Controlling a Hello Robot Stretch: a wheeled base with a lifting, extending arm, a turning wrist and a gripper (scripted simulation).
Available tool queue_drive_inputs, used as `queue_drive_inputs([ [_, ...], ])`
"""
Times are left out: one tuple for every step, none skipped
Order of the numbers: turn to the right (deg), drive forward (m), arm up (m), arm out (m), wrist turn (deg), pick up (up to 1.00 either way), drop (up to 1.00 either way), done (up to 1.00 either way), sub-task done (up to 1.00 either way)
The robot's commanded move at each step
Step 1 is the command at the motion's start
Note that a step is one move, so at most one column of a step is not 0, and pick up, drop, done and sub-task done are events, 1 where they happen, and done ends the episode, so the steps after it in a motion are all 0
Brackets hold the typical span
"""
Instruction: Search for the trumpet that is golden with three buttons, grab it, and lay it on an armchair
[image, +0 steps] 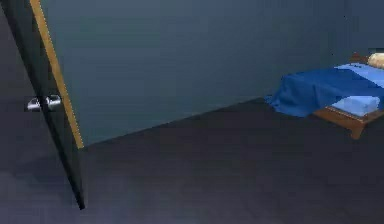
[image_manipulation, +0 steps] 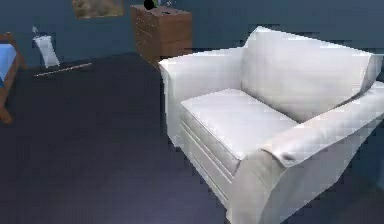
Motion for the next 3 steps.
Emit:
queue_drive_inputs([
  [-45.0, 0.0, 0.0, 0.0, 0.0, 0.0, 0.0, 0.0, 0.0],
  [-45.0, 0.0, 0.0, 0.0, 0.0, 0.0, 0.0, 0.0, 0.0],
  [-12.0, 0.0, 0.0, 0.0, 0.0, 0.0, 0.0, 0.0, 0.0],
])
